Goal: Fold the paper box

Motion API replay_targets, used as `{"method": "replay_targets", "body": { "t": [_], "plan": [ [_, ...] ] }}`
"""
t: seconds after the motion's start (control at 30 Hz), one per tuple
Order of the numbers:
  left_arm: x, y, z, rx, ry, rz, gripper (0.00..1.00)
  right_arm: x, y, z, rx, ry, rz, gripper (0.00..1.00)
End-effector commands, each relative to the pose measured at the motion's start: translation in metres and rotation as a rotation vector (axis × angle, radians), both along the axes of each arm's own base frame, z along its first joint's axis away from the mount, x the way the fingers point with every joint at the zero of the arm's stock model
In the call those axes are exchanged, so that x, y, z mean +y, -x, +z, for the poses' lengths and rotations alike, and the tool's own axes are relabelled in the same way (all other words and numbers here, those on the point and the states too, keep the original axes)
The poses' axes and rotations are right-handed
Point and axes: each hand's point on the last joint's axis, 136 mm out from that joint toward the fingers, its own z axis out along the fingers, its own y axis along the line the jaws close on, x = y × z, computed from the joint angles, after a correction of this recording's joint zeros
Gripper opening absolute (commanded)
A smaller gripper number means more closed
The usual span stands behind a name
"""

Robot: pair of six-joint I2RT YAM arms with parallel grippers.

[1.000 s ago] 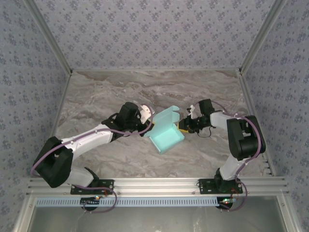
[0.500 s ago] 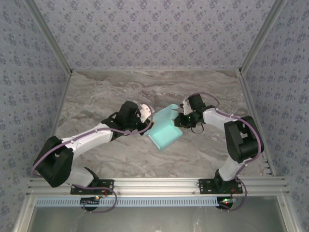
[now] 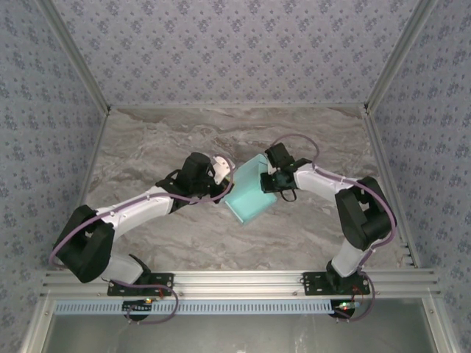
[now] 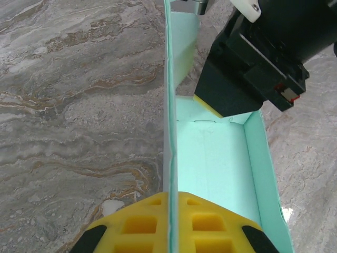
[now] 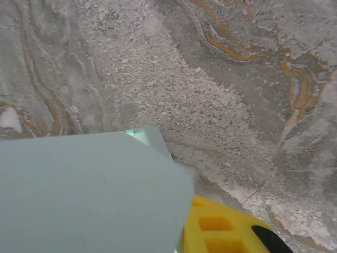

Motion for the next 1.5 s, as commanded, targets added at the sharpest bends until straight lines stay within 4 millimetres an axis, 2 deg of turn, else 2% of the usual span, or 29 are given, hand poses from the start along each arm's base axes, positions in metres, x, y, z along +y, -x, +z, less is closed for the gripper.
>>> {"method": "replay_targets", "body": {
  "t": [0.0, 0.13, 0.23, 0.33, 0.43, 0.57, 0.67, 0.77, 0.87, 0.93, 1.0, 1.13, 1.27, 1.4, 1.47],
  "plan": [
    [-0.014, 0.014, -0.003, 0.052, 0.015, -0.076, 0.0, -0.053, 0.065, -0.063, 0.229, 0.35, -0.018, 0.18],
    [-0.013, 0.013, -0.005, 0.048, 0.013, -0.067, 0.0, -0.052, 0.07, -0.063, 0.228, 0.369, -0.019, 0.2],
    [-0.011, 0.011, -0.006, 0.042, 0.0, -0.063, 0.0, -0.043, 0.062, -0.049, 0.168, 0.306, -0.009, 0.21],
    [-0.009, 0.01, -0.006, 0.029, -0.018, -0.065, 0.0, -0.026, 0.057, -0.027, 0.108, 0.203, 0.042, 0.23],
    [-0.007, 0.006, -0.008, 0.01, -0.037, -0.061, 0.0, -0.006, 0.055, 0.0, 0.033, 0.075, 0.108, 0.31],
    [-0.007, 0.0, -0.01, 0.008, -0.052, -0.065, 0.01, 0.007, 0.058, 0.041, -0.051, -0.053, 0.19, 0.4],
    [-0.01, -0.004, -0.01, 0.008, -0.062, -0.086, 0.03, 0.004, 0.059, 0.066, -0.103, -0.148, 0.198, 0.41],
    [-0.013, -0.008, -0.009, 0.006, -0.069, -0.105, 0.08, -0.008, 0.06, 0.085, -0.157, -0.247, 0.189, 0.42],
    [-0.014, -0.013, -0.006, 0.009, -0.067, -0.112, 0.17, -0.025, 0.06, 0.096, -0.232, -0.269, 0.184, 0.42],
    [-0.014, -0.016, -0.006, 0.012, -0.062, -0.119, 0.18, -0.029, 0.064, 0.104, -0.289, -0.299, 0.203, 0.44],
    [-0.014, -0.019, -0.006, 0.016, -0.069, -0.131, 0.17, -0.035, 0.067, 0.107, -0.328, -0.32, 0.194, 0.51],
    [-0.014, -0.019, -0.008, 0.024, -0.094, -0.178, 0.19, -0.053, 0.064, 0.104, -0.357, -0.302, 0.112, 0.53],
    [-0.007, -0.022, -0.002, 0.009, -0.087, -0.187, 0.37, -0.066, 0.053, 0.112, -0.45, -0.282, 0.053, 0.55],
    [0.006, -0.031, 0.016, 0.055, 0.01, -0.127, 0.46, -0.054, 0.049, 0.112, -0.518, -0.268, 0.217, 0.59],
    [0.01, -0.029, 0.019, 0.076, 0.047, -0.095, 0.5, -0.055, 0.041, 0.111, -0.503, -0.257, 0.231, 0.61]
  ]
}}
